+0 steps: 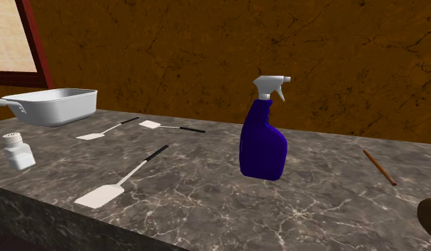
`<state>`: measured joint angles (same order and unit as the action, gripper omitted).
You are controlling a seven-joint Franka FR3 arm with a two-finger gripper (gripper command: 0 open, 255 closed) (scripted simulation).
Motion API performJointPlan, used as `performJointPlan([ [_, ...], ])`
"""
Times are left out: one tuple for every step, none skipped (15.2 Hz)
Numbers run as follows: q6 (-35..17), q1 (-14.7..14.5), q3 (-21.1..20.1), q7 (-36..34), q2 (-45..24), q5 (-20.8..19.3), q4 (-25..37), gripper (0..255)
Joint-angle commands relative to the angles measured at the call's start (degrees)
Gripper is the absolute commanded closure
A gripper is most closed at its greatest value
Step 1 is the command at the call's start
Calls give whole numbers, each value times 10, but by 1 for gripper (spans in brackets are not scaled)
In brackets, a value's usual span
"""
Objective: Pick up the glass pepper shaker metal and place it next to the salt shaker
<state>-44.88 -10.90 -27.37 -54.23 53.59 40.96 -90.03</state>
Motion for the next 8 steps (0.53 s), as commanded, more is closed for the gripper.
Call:
performJointPlan([
  [9, 2, -13, -36, 4, 28, 20, 255],
  [15, 4, -22, -60, 3, 46, 37, 255],
  [10, 2, -21, -55, 12, 45, 23, 255],
  [6, -1, -21, -50, 21, 45, 8, 255],
  [1, -3, -21, -45, 30, 44, -5, 255],
  [-3, -4, -20, -41, 38, 44, -19, 255],
  [-8, -6, -20, -36, 46, 43, -32, 255],
  [-12, -8, -21, -32, 55, 43, -45, 255],
])
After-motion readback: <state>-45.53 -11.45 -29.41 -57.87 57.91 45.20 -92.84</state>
